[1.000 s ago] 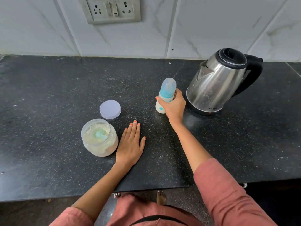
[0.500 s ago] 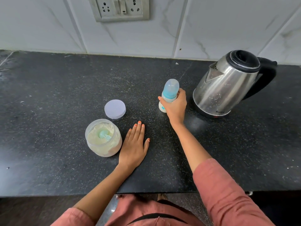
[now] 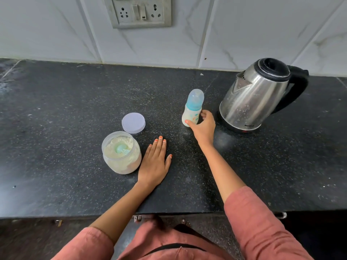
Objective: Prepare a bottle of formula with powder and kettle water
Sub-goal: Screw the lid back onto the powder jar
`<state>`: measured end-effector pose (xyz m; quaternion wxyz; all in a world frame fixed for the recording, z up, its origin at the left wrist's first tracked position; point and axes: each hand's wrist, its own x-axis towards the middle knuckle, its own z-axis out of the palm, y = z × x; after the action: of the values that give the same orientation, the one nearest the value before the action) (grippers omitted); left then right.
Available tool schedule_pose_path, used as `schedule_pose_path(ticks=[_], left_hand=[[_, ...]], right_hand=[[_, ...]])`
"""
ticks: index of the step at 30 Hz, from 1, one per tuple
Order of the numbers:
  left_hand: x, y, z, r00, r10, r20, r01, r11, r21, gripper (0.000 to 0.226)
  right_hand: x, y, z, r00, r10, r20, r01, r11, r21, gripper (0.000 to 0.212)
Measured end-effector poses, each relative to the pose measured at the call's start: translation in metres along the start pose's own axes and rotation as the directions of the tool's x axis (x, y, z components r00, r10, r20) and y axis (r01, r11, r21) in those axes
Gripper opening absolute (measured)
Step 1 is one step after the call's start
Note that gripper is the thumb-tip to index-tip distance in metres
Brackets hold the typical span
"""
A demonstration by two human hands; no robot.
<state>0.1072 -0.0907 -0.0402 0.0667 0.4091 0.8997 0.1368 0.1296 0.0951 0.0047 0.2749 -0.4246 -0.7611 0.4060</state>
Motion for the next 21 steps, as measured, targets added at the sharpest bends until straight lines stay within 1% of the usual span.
schedule_pose_path(ticks=[2, 7, 10, 13, 16, 19, 21], left_hand=[[0.000, 0.000, -0.002, 1.000, -0.001, 0.014, 0.001, 1.000, -0.006, 0.058], [0.001, 0.001, -0.009, 0.998, -0.004, 0.062, 0.005, 1.000, -0.028, 0.057], [-0.001, 0.003, -0.015, 0.997, 0.045, 0.055, -0.043, 0.998, -0.047, 0.057], [-0.007, 0.007, -0.026, 0.993, 0.116, -0.023, -0.118, 0.990, -0.081, 0.059], [-0.014, 0.009, -0.046, 0.977, 0.170, -0.132, -0.187, 0.974, -0.129, 0.059], [-0.022, 0.009, -0.076, 0.927, 0.233, -0.293, -0.294, 0.938, -0.183, 0.054], [-0.028, 0.004, -0.097, 0.886, 0.243, -0.396, -0.337, 0.923, -0.186, 0.048]], right_hand=[[-0.009, 0.006, -0.005, 1.000, 0.008, 0.007, -0.008, 1.000, -0.024, 0.057], [-0.035, 0.013, -0.017, 0.999, 0.045, 0.005, -0.045, 0.999, 0.024, 0.036], [-0.050, 0.010, -0.020, 0.999, 0.032, 0.013, -0.032, 0.999, 0.024, 0.027], [-0.064, 0.000, -0.022, 1.000, -0.006, 0.018, 0.006, 0.999, 0.035, 0.020], [-0.074, -0.015, -0.021, 0.998, -0.044, 0.037, 0.041, 0.996, 0.074, 0.015], [-0.082, -0.036, -0.017, 0.994, -0.092, 0.062, 0.083, 0.988, 0.132, 0.014], [-0.086, -0.050, -0.013, 0.988, -0.126, 0.089, 0.110, 0.979, 0.169, 0.014]])
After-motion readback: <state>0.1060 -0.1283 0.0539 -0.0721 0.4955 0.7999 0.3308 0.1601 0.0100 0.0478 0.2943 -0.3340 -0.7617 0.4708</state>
